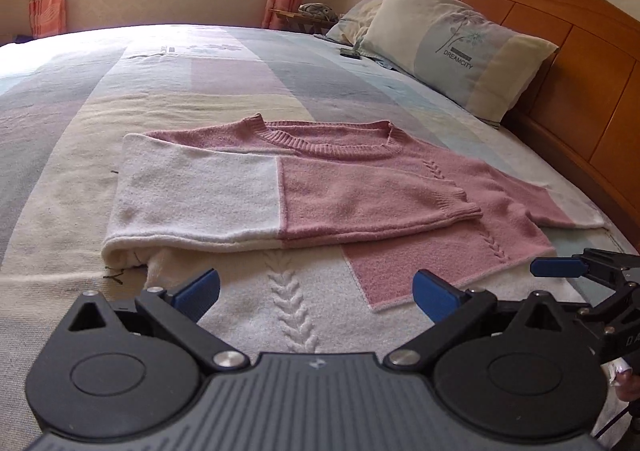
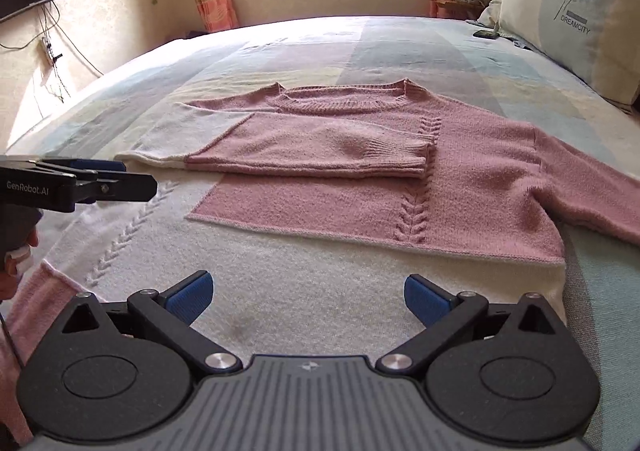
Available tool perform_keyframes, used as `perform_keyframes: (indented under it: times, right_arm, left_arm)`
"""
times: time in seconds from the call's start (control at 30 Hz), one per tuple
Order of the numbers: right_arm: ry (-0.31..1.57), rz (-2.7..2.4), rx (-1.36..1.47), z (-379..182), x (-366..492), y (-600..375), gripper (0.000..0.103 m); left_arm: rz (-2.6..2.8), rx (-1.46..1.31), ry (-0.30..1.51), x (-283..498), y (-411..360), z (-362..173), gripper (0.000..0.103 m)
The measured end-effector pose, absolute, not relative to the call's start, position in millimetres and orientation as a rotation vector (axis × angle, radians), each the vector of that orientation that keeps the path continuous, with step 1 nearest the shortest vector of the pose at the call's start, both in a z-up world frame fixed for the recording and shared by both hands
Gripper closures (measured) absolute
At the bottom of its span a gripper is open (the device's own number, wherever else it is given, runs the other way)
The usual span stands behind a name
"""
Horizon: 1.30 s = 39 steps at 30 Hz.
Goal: Fold clothes
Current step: 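Move the right gripper toward the white sleeve cuff beside the sweater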
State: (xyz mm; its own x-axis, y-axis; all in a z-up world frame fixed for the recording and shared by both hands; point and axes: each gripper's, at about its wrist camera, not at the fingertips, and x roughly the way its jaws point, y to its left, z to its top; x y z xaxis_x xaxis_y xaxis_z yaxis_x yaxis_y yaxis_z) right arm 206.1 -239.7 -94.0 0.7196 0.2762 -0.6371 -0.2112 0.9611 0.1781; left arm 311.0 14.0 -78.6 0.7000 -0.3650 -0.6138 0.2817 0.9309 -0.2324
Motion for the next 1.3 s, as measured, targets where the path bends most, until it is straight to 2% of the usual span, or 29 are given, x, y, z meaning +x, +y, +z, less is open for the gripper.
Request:
perform_keyframes:
  times: [0.2, 0.37, 0.5, 0.77, 0.9, 1.03, 1.13, 1.3]
  right_arm:
    - [0.659, 0.316, 0.111, -71.7, 257.0, -230.5, 0.0]
    - [0.707, 0.331, 0.136, -91.6, 327.7, -232.7, 0.0]
    - [0.717, 0.313, 0.161, -114.4, 352.9, -246.1, 0.0]
    - [0.748, 0.189, 0.167, -92.5, 314.4, -256.8, 0.0]
    - [0.75, 0.218, 0.094, -83.1, 264.9, -253.8, 0.0]
    - [0.773, 0.166, 0.031, -91.0, 225.2, -258.1, 0.0]
    - [0.856, 0.099, 0.095, -111.5, 210.1, -271.5, 0.0]
    - [0.859, 0.019, 0.123, -112.7, 172.9, -274.7, 0.0]
  left_arm:
    - [-0.347, -0.156, 0.701, 312.6, 26.1, -73.3, 0.001]
    - [-0.344, -0.184, 0.698, 314.3, 34.1, -71.8, 0.001]
    - [-0.356, -0.184, 0.708, 315.0, 34.4, -72.3, 0.001]
    - [-0.396, -0.156, 0.728, 311.5, 26.0, -71.2, 0.001]
    - [-0.422, -0.118, 0.74, 307.3, 15.7, -70.0, 0.001]
    - [-0.441, -0.07, 0.752, 302.1, 3.0, -72.5, 0.001]
    - [-0.459, -0.042, 0.752, 297.8, -4.4, -72.4, 0.001]
    - [-0.504, -0.015, 0.745, 290.9, -13.7, -69.0, 0.001]
